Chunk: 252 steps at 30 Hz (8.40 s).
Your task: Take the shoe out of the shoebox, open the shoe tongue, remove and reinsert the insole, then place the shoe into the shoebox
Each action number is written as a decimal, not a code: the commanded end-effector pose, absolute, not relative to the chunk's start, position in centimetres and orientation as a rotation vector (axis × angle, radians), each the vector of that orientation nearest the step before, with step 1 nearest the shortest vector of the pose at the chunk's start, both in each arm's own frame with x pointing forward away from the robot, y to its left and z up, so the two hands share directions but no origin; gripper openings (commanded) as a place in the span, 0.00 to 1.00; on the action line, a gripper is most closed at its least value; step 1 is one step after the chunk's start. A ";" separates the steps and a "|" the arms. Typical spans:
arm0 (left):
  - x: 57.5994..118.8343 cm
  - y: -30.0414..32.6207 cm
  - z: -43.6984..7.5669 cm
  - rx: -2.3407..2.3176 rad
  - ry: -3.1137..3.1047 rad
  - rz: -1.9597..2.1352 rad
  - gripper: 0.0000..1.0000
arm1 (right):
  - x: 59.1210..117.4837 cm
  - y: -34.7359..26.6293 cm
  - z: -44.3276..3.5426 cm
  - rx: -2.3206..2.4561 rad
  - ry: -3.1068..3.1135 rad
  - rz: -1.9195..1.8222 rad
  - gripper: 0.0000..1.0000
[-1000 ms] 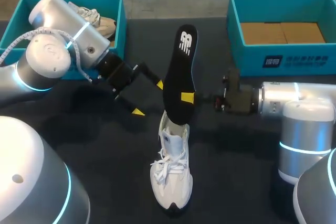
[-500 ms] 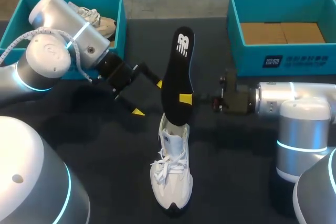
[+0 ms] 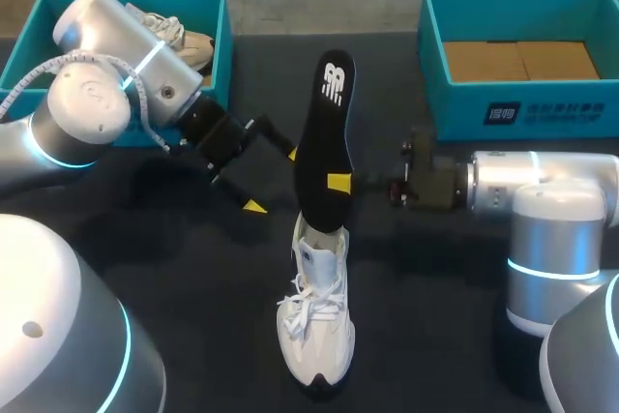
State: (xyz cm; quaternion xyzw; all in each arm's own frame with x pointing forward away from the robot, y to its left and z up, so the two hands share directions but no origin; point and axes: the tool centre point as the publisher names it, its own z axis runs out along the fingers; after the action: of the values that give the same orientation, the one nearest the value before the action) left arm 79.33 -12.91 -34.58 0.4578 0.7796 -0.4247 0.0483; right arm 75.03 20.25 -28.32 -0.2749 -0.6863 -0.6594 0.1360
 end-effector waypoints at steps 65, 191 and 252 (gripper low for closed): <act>79.4 -13.0 -34.6 1.400 2.379 -1.292 1.00 | 74.8 22.2 -29.8 -0.792 -1.967 -1.892 0.00; 79.4 -13.0 -34.6 1.400 2.379 -1.292 1.00 | 72.5 20.7 -34.2 -0.861 -1.918 -1.804 0.00; 79.4 -13.0 -34.6 1.400 2.379 -1.292 1.00 | 68.9 21.5 -36.5 -0.768 -1.923 -1.677 0.00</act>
State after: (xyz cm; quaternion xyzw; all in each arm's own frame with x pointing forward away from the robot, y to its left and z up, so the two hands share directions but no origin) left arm 79.34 -12.91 -34.58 0.4578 0.7796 -0.4247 0.0482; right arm 69.45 21.21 -35.66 -0.2810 -0.6994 -0.6140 0.2343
